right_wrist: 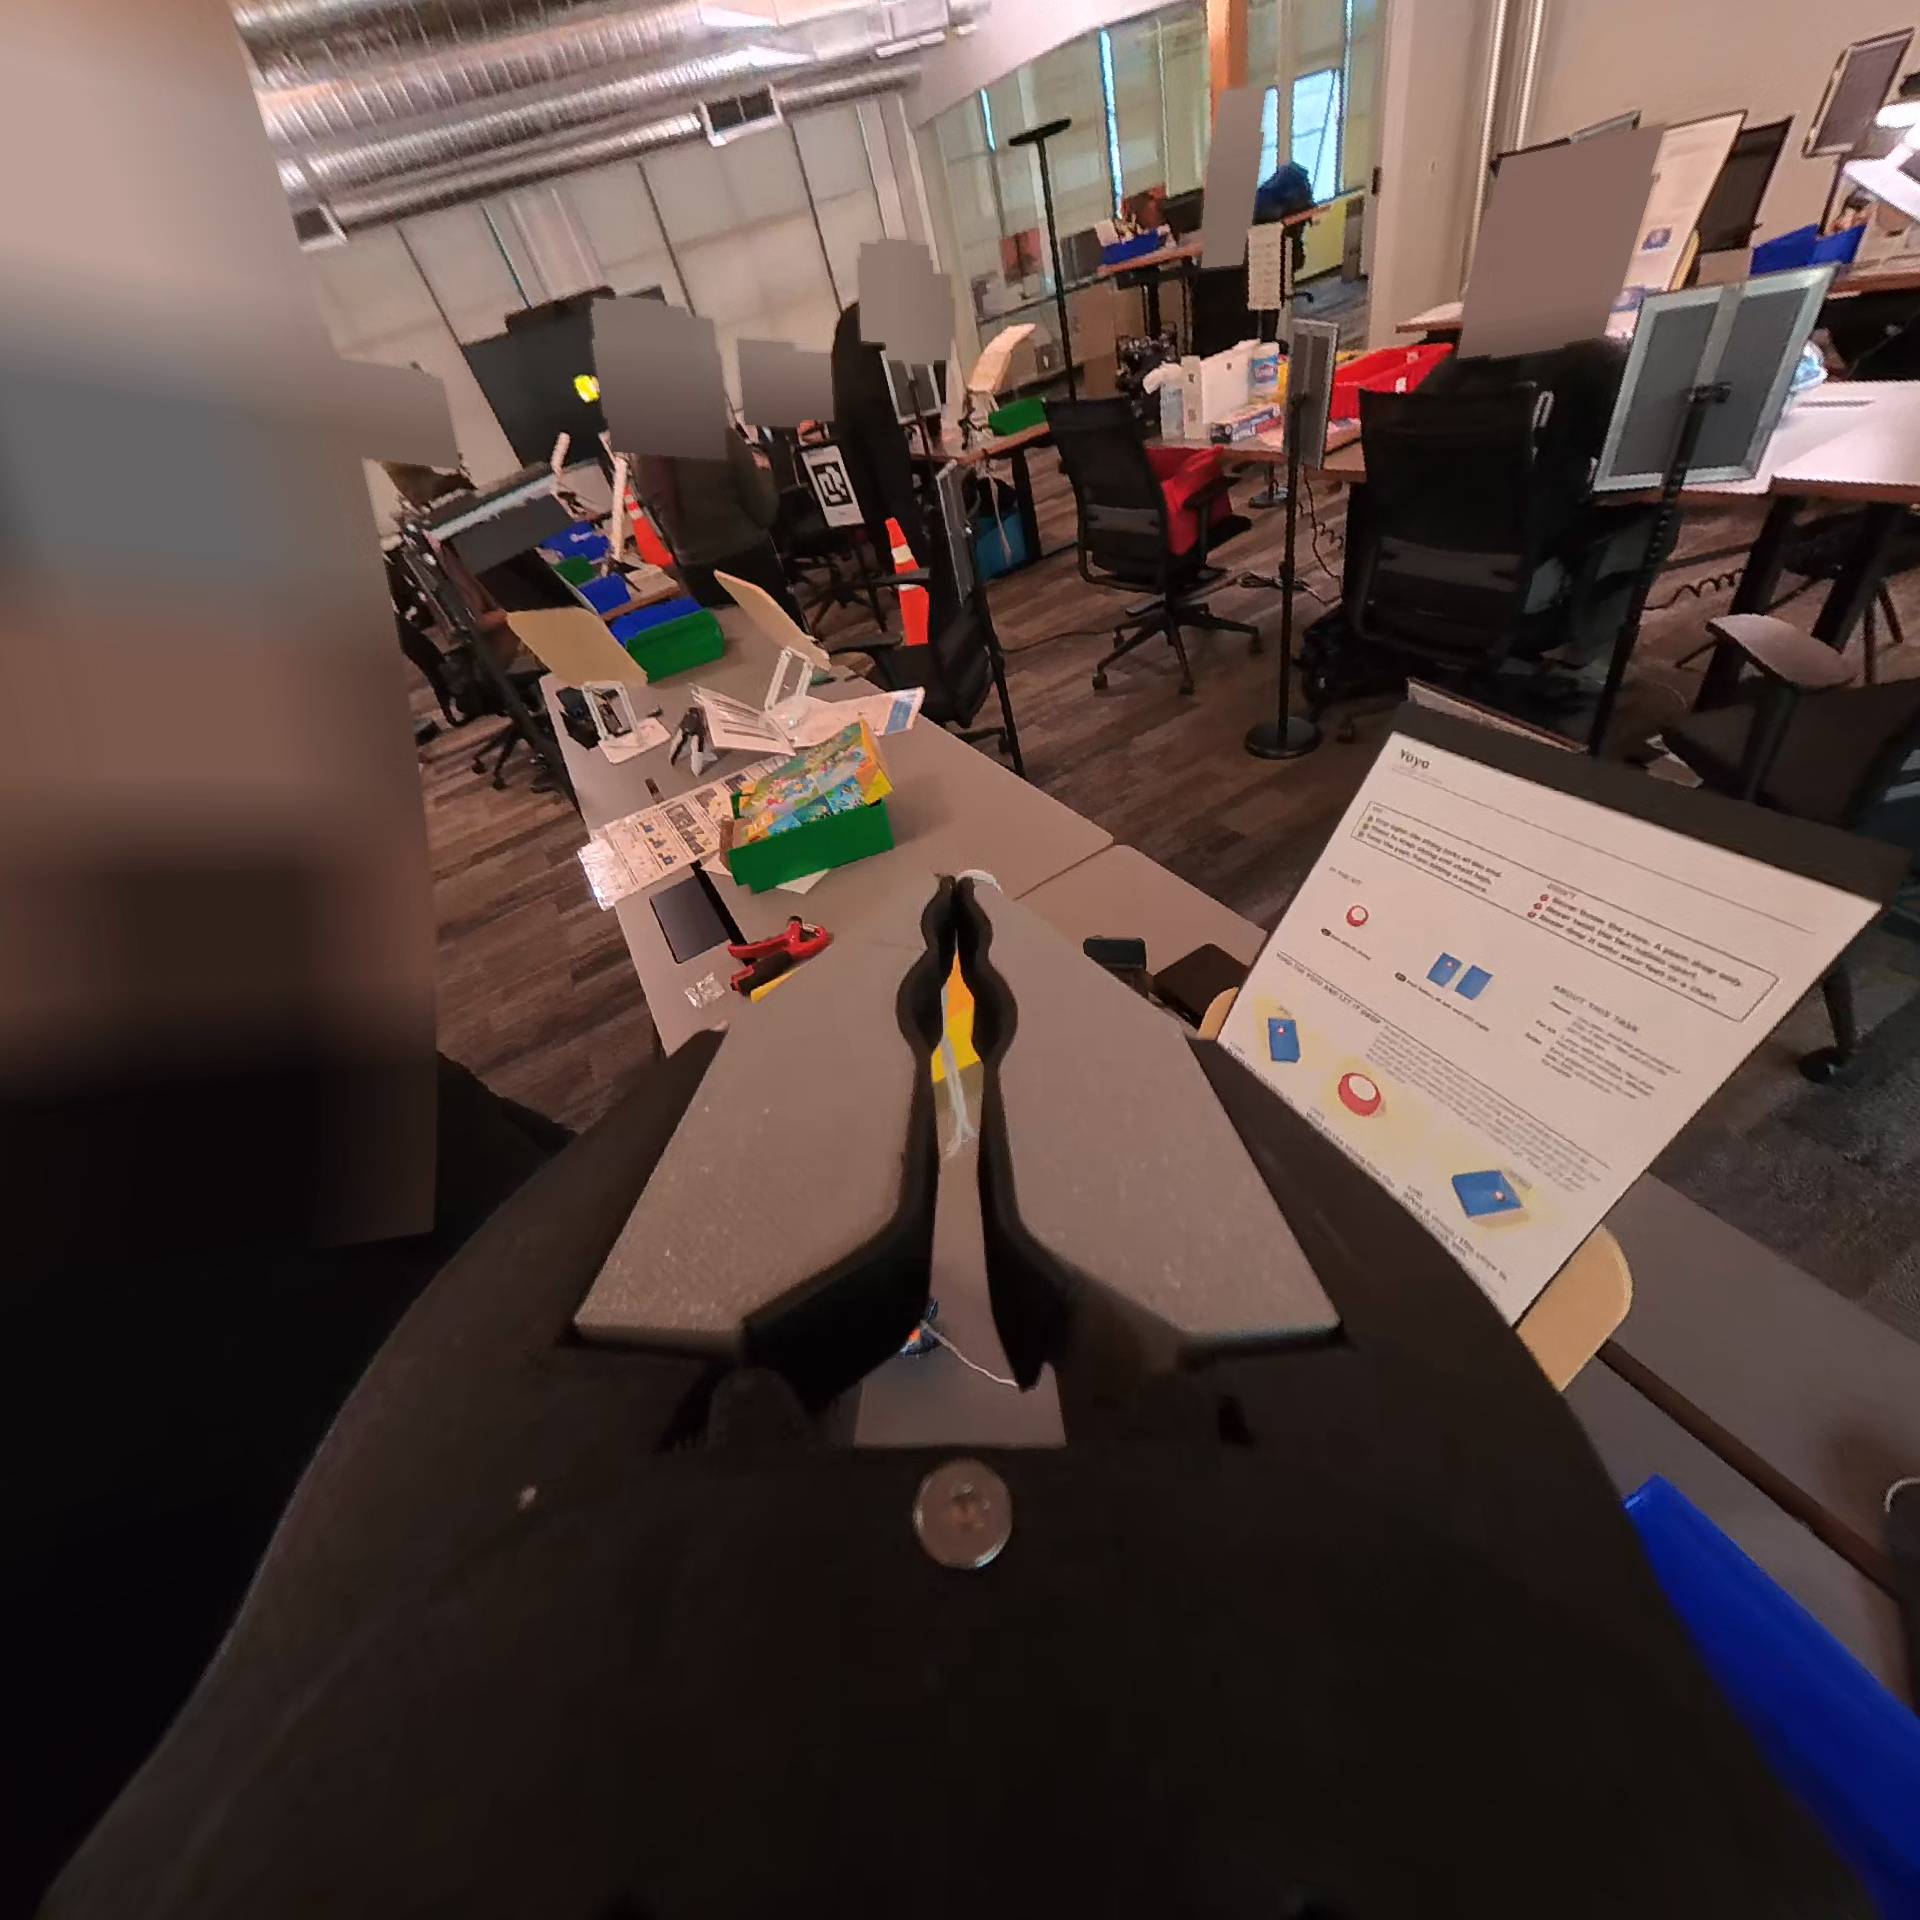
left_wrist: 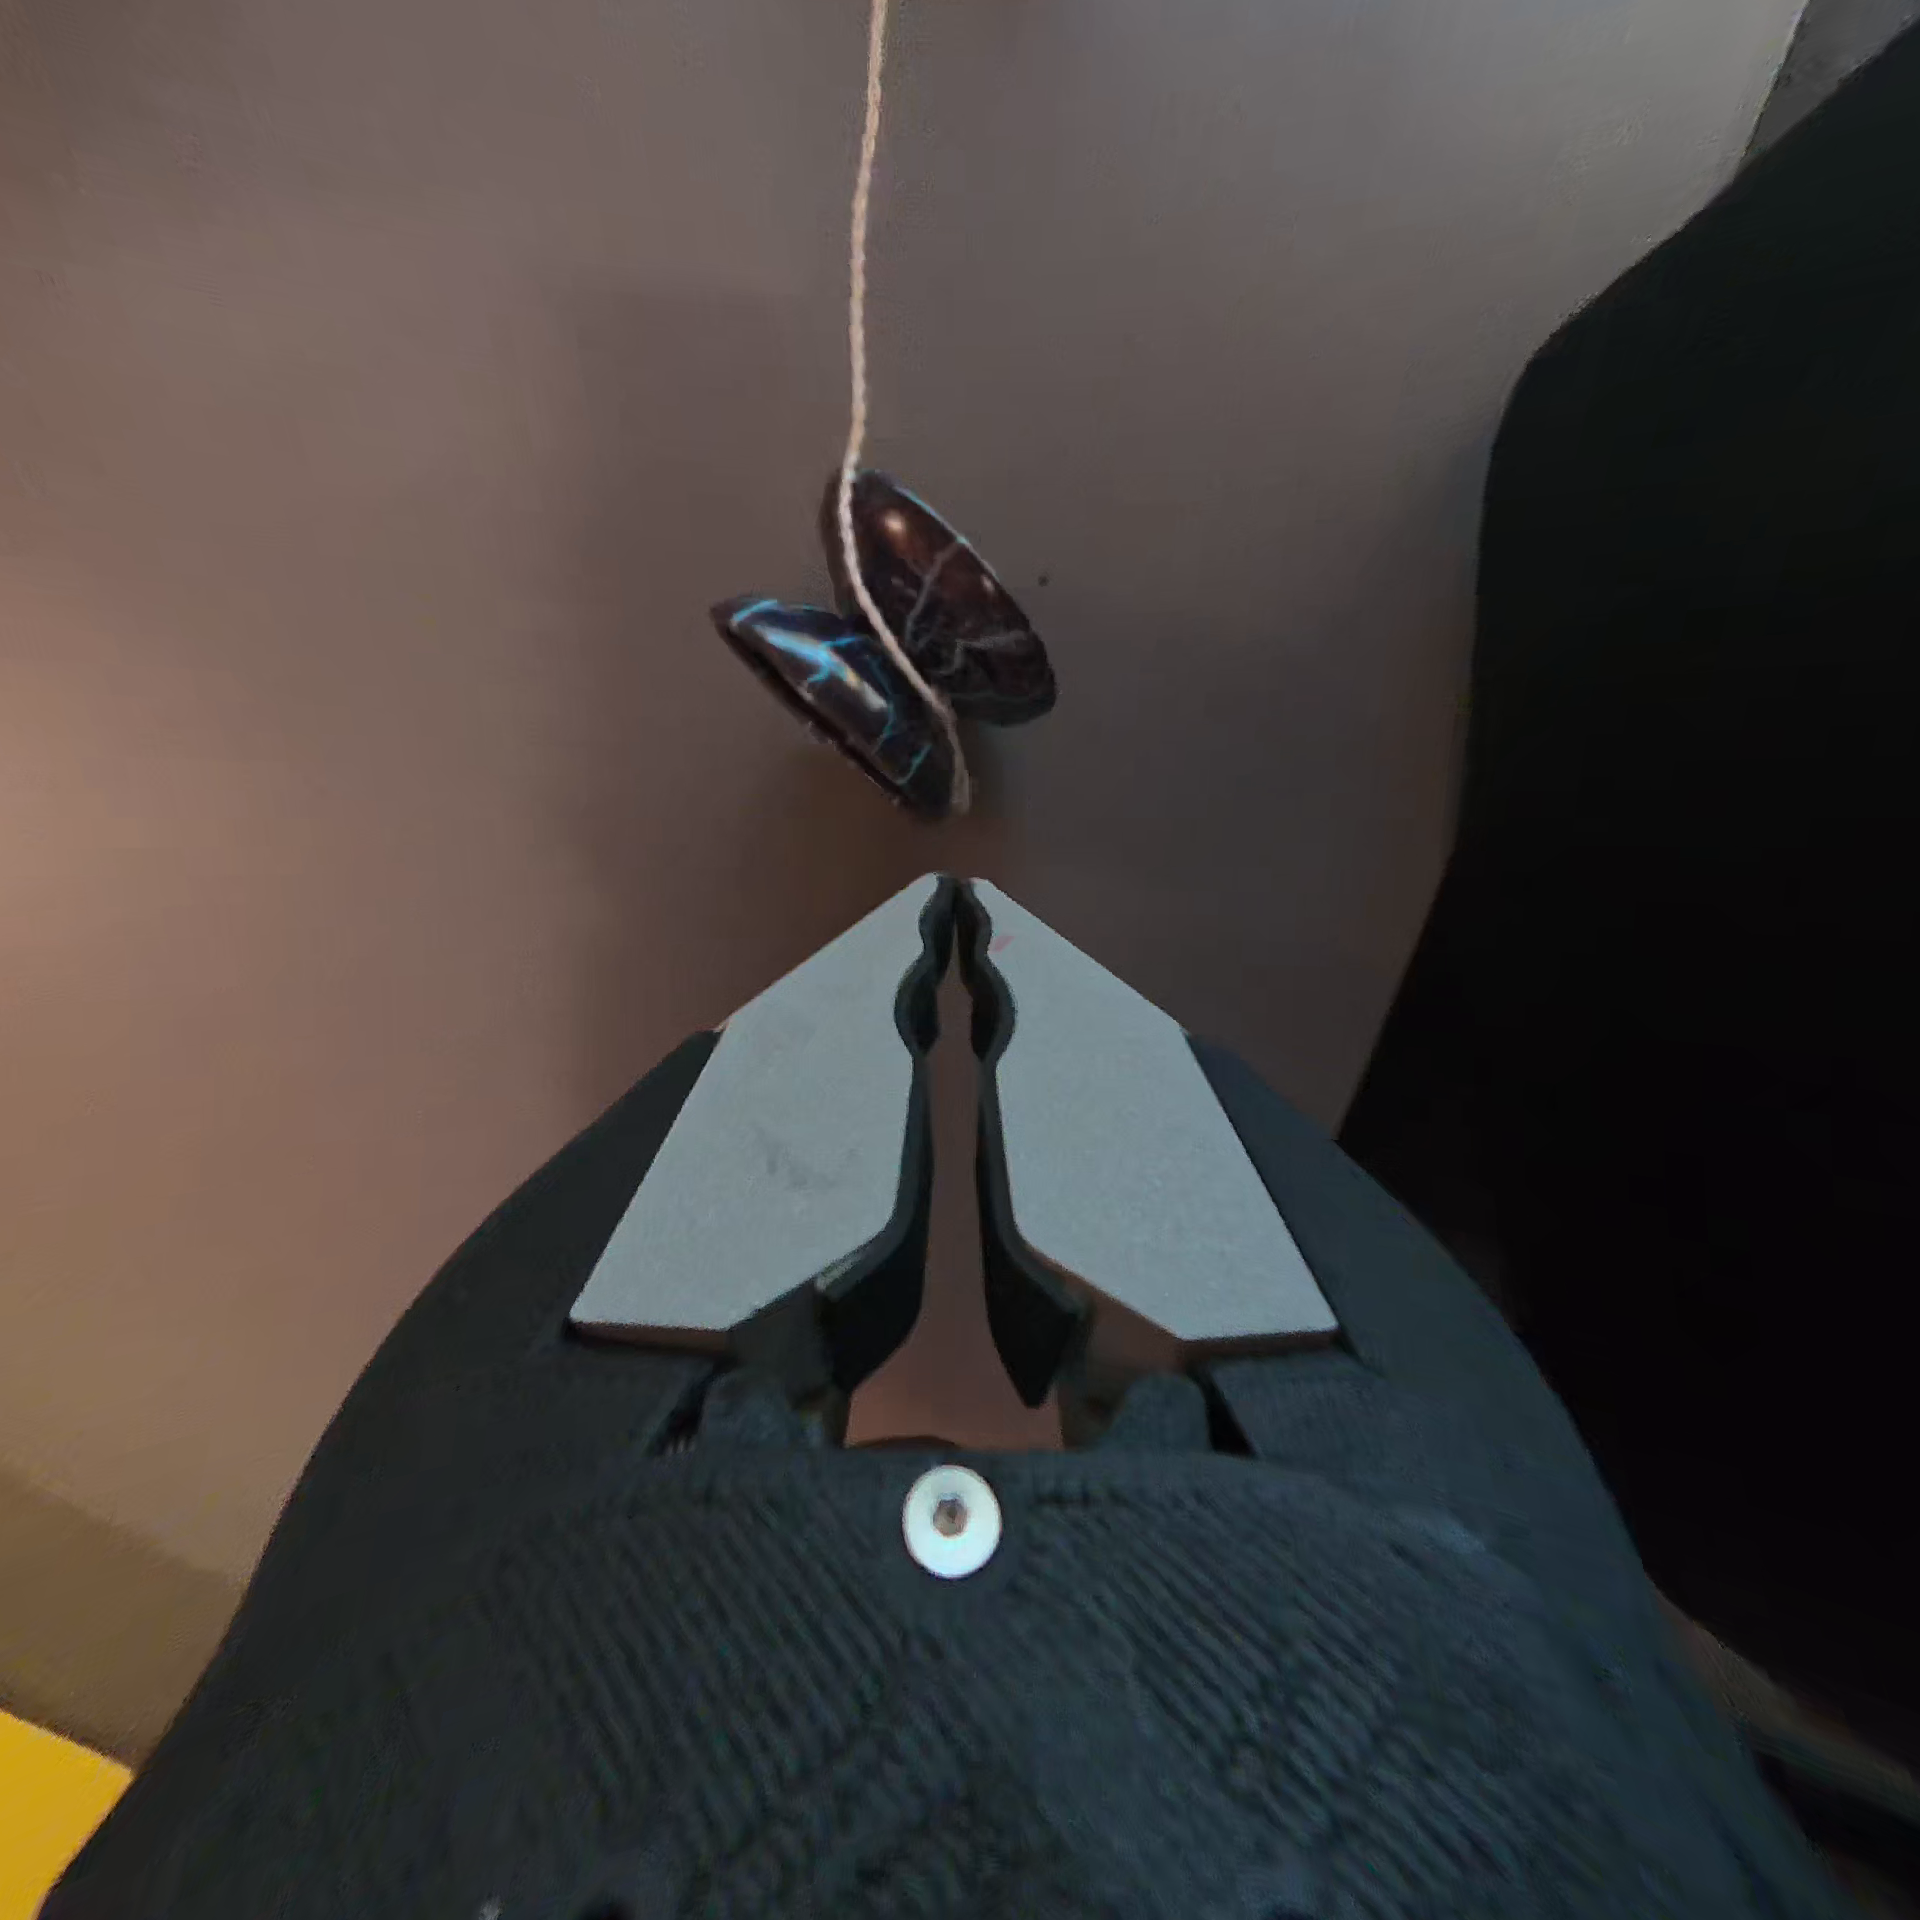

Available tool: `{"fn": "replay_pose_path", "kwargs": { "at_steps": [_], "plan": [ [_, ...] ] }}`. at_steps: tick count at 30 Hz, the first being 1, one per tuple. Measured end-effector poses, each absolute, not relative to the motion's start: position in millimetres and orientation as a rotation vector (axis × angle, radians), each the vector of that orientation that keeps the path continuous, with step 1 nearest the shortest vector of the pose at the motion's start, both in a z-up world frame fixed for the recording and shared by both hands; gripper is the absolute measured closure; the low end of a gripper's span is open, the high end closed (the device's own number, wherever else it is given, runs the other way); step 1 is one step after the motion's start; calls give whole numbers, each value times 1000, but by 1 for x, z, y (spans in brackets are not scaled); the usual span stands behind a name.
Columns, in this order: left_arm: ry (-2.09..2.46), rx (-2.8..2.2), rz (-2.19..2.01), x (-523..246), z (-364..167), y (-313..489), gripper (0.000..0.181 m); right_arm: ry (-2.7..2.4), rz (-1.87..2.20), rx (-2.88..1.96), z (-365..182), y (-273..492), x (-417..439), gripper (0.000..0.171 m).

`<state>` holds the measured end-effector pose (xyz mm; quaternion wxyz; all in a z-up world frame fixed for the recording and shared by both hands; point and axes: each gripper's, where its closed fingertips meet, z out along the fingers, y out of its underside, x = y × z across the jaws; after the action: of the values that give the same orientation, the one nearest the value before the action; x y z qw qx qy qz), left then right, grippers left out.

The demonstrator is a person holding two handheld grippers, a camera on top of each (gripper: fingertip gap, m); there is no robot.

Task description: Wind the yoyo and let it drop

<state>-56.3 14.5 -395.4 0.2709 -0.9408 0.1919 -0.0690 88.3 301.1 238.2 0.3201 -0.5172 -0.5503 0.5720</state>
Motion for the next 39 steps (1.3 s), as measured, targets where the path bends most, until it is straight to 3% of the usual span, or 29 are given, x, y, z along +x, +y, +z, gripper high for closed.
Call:
{"fn": "replay_pose_path", "kwargs": {
  "at_steps": [1, 6, 14, 18, 20, 23, 26, 27, 39],
  "plan": [
    [508, -2527, -179, -56, -395, 18, 181, -1454, 1500, -1366, 236, 298, 87, 171],
    [350, -2526, -289, -55, -390, 24, 177, -1490, 1487, -1399, 223, 287, 85, 171],
    [27, -2510, -375, -71, -375, 52, 135, -1538, 1492, -1342, 228, 270, 98, 171],
    [-173, -2465, -497, -71, -367, 90, 103, -1544, 1514, -1327, 225, 266, 105, 171],
    [-265, -2477, -500, -75, -370, 105, 107, -1535, 1527, -1320, 224, 266, 110, 171],
    [-252, -2519, -479, -73, -387, 122, 142, -1516, 1547, -1313, 222, 267, 118, 171],
    [-93, -2547, -304, -76, -391, 135, 154, -1498, 1563, -1323, 217, 268, 129, 171],
    [-7, -2564, -225, -79, -390, 136, 177, -1494, 1556, -1331, 215, 269, 134, 171],
    [647, -2573, 231, -107, -391, 129, 180, -1288, 1515, -1388, 195, 293, 239, 171]
  ]
}}
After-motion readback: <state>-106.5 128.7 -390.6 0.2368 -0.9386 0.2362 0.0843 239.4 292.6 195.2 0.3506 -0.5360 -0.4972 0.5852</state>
